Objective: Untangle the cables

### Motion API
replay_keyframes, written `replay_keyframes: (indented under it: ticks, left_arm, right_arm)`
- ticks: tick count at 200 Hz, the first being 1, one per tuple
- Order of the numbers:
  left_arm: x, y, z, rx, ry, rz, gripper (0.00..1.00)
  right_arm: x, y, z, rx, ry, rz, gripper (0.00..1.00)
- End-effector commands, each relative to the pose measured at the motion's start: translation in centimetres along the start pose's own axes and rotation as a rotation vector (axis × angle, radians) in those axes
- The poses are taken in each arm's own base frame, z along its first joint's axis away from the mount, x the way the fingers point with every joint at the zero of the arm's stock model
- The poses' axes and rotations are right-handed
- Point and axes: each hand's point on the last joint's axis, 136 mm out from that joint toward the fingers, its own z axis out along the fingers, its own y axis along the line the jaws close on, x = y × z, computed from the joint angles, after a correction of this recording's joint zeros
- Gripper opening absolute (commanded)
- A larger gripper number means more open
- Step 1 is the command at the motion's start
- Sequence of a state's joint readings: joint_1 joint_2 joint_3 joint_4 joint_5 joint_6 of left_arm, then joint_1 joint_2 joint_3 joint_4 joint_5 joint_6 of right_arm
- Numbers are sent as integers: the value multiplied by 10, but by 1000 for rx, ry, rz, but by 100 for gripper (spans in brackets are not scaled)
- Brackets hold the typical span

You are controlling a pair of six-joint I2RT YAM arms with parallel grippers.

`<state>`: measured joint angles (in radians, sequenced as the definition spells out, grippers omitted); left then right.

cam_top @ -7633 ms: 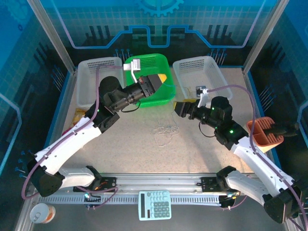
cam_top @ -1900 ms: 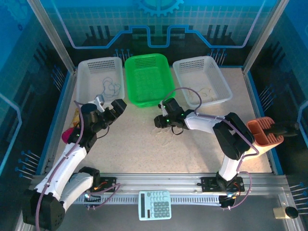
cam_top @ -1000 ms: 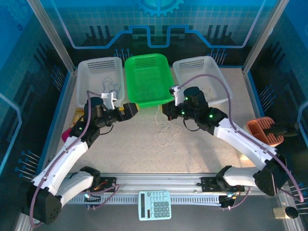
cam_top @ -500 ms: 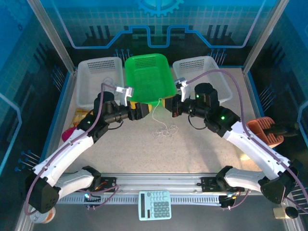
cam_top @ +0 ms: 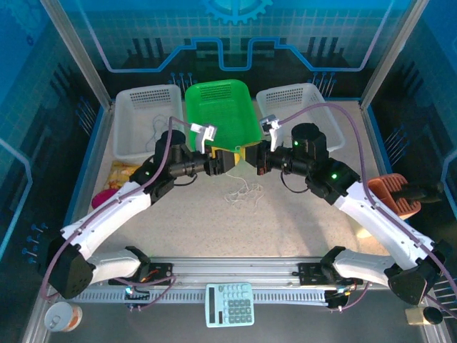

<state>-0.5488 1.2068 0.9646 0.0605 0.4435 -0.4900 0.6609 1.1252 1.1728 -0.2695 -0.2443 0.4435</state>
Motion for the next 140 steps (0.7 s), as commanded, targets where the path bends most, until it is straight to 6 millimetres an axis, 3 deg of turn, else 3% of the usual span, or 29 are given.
replay_keyframes:
  ticks: [1,33,67,86,95,140]
  left_arm:
    - [-16,-20,2,63,-36,61,59]
    - [-21,-24,6,77,-48,62,43]
    - [-27,-28,7,93,-65,53,0]
    - [-35,-33,5,103,-88,44,0]
    - [-40,-36,2,102,-102,39,0]
    - [-64,-61,-10,123,-126,35,0]
  right_arm:
    - [-11,15,-8,-37,-24,-17,0]
    - [-11,15,-8,-33,-26,-18,0]
    - [-12,16,-13,-30,-31,-26,0]
    - [-10,11,-20,7,-48,-28,43]
    - [-7,6,-26,36,-61,-31,56]
    - [39,-39,-43,218,-67,-47,79]
